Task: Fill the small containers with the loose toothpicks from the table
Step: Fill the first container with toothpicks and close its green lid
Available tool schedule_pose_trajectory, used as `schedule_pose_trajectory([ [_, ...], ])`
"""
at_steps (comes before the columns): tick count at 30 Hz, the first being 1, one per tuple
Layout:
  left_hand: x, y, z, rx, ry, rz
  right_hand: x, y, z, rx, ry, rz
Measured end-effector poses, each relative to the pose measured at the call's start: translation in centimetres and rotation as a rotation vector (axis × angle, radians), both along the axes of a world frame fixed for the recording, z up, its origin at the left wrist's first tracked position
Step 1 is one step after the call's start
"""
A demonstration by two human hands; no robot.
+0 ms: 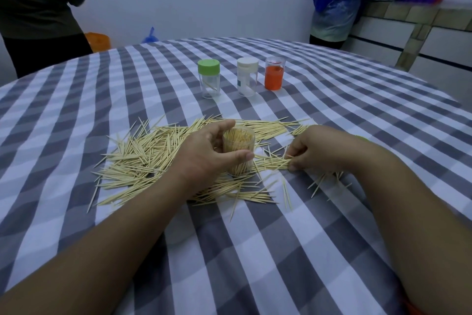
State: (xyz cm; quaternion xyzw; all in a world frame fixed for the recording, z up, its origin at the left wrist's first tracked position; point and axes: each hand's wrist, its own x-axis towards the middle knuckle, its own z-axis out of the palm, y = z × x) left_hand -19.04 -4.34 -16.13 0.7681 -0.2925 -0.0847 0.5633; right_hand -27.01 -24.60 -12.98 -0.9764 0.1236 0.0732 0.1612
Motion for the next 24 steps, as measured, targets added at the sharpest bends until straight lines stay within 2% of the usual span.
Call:
schedule_pose_trajectory([
  [9, 0.1, 0.0, -0.1, 0.0, 0.003, 0.012, -0.5, 0.0, 0.4, 0.036, -0.007, -0.001],
  [13, 0.1, 0.0, -0.1, -0.01, 0.022, 0.004, 0.2, 1.2, -0.2, 0.033, -0.014, 0.107],
  [24, 0.2, 0.0, -0.1, 0.005, -0.013, 0.004, 0.9, 1.1, -0.7, -0.249, 0.051, 0.081],
])
